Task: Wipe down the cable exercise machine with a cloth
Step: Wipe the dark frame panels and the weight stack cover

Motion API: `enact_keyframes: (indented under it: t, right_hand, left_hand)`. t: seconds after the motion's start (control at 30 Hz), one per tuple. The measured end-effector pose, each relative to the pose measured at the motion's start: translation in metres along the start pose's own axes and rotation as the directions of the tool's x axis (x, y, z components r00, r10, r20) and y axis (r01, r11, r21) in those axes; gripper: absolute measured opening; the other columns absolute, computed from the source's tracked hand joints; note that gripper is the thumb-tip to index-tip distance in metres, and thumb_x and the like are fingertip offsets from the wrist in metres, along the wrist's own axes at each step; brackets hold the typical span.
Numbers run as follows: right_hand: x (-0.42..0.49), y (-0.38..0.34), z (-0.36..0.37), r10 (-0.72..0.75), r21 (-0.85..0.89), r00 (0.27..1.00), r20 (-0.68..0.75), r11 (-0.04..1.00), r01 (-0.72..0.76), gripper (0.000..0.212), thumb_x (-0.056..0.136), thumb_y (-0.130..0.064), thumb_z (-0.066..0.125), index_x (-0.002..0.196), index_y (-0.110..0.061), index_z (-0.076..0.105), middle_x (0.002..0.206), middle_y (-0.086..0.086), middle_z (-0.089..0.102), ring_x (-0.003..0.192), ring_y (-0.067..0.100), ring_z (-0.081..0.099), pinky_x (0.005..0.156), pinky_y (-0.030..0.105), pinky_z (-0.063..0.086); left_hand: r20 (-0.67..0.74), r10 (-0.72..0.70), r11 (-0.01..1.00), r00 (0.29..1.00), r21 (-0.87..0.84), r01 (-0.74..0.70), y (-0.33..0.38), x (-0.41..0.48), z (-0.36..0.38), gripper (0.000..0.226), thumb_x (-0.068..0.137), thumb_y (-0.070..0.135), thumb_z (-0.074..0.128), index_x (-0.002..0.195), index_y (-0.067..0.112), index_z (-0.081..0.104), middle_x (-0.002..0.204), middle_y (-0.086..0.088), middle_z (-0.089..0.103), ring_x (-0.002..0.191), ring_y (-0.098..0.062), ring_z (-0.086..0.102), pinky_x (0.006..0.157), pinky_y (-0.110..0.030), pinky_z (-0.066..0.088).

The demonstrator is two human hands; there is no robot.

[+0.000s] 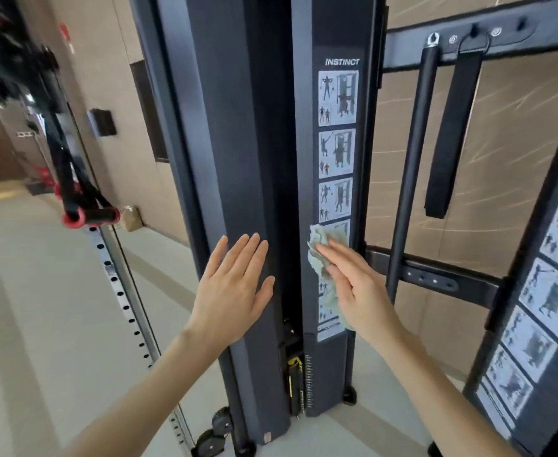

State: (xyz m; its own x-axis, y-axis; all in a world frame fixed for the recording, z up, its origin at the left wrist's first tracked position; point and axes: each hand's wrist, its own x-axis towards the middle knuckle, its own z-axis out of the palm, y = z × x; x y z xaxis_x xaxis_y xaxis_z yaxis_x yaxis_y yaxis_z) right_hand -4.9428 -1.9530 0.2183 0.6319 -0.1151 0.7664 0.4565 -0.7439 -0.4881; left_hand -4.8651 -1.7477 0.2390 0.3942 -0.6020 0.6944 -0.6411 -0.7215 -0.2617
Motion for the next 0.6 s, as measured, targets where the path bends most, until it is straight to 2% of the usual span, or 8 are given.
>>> enact_keyframes:
  t: [0.13, 0.27, 0.43, 0.6]
  right_hand:
    - [0.068, 0.018, 0.026, -0.103, 0.030, 0.994, -0.025, 0.994, 0.104, 0.035, 0.099, -0.018, 0.044, 0.132, -0.009, 0.055, 0.138, 0.007, 0.053, 0.132, 0.018, 0.046, 0.112, 0.031, 0.034]
    - [0.129, 0.038, 0.047, -0.171, 0.080, 0.984, -0.045, 0.981, 0.175, 0.035, 0.098, -0.009, 0.045, 0.132, -0.010, 0.055, 0.138, 0.006, 0.052, 0.132, 0.018, 0.045, 0.110, 0.038, 0.037]
    - [0.207, 0.061, 0.063, -0.294, 0.114, 0.952, -0.087, 0.946, 0.303, 0.033, 0.098, -0.006, 0.046, 0.129, -0.005, 0.057, 0.136, 0.008, 0.054, 0.131, 0.018, 0.046, 0.110, 0.037, 0.037]
    - [0.305, 0.072, 0.071, -0.442, 0.123, 0.885, -0.145, 0.880, 0.459, 0.038, 0.100, -0.016, 0.039, 0.128, 0.000, 0.058, 0.137, 0.014, 0.053, 0.133, 0.022, 0.044, 0.111, 0.038, 0.035]
  left_hand:
    - [-0.071, -0.012, 0.998, 0.997, 0.058, 0.016, -0.042, 0.050, 0.015, 0.053, 0.097, 0.036, 0.039, 0.135, 0.001, 0.053, 0.138, -0.014, 0.054, 0.131, -0.030, 0.048, 0.112, -0.052, 0.031]
    - [-0.133, -0.032, 0.996, 0.991, 0.082, 0.043, -0.073, 0.095, 0.027, 0.052, 0.097, 0.035, 0.039, 0.134, 0.000, 0.053, 0.137, -0.015, 0.055, 0.130, -0.030, 0.049, 0.114, -0.050, 0.027]
    - [-0.213, -0.142, 0.976, 0.967, 0.133, 0.172, -0.124, 0.151, 0.036, 0.055, 0.097, 0.035, 0.036, 0.137, 0.000, 0.049, 0.141, -0.016, 0.050, 0.132, -0.031, 0.046, 0.116, -0.048, 0.022]
    - [-0.251, -0.119, 0.958, 0.961, 0.224, 0.177, -0.166, 0.211, 0.041, 0.057, 0.098, 0.036, 0.033, 0.142, 0.001, 0.044, 0.146, -0.015, 0.045, 0.137, -0.030, 0.040, 0.118, -0.044, 0.014]
